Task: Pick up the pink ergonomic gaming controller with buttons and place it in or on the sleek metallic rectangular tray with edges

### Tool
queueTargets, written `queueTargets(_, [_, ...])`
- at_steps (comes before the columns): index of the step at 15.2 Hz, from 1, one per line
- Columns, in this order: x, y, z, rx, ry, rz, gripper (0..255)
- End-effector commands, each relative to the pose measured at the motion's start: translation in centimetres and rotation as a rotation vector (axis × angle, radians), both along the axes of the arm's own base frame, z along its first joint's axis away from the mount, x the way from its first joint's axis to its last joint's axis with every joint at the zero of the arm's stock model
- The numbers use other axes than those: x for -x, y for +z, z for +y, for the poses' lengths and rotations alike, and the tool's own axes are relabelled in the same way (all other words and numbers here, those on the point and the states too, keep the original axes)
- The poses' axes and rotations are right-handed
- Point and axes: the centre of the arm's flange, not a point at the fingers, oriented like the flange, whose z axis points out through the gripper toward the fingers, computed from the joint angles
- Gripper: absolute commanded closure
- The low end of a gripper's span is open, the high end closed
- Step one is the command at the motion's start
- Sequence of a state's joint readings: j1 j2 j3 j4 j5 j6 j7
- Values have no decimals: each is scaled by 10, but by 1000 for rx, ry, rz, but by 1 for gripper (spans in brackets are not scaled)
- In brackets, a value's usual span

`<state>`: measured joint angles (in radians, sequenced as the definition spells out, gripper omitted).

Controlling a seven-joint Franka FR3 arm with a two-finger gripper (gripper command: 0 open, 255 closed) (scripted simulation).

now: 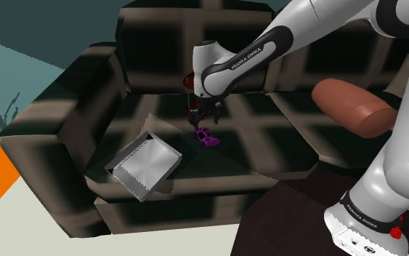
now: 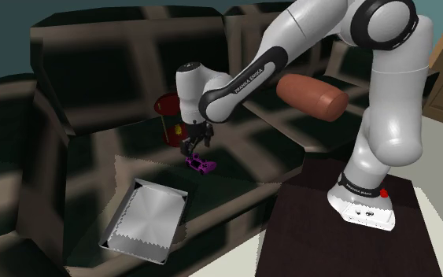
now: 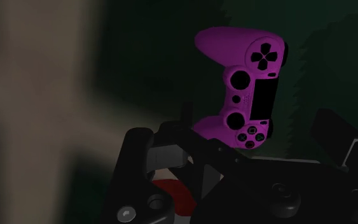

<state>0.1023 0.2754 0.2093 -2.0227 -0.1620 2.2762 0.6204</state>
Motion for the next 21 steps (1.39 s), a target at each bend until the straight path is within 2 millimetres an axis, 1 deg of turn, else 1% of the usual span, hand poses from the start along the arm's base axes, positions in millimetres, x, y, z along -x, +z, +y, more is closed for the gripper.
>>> queueTargets(1, [-6, -13, 4, 1, -1, 2, 0])
queueTargets(6, [-6, -39, 2, 1, -1, 2, 0])
queueTargets(7, [-6, -48, 1, 1, -1, 2, 0])
queueTargets(15, [-6, -48, 1, 1, -1, 2, 0])
queueTargets(16, [-6, -48, 1, 1, -1, 2, 255])
queueTargets(21, [-6, -48, 1, 1, -1, 2, 255])
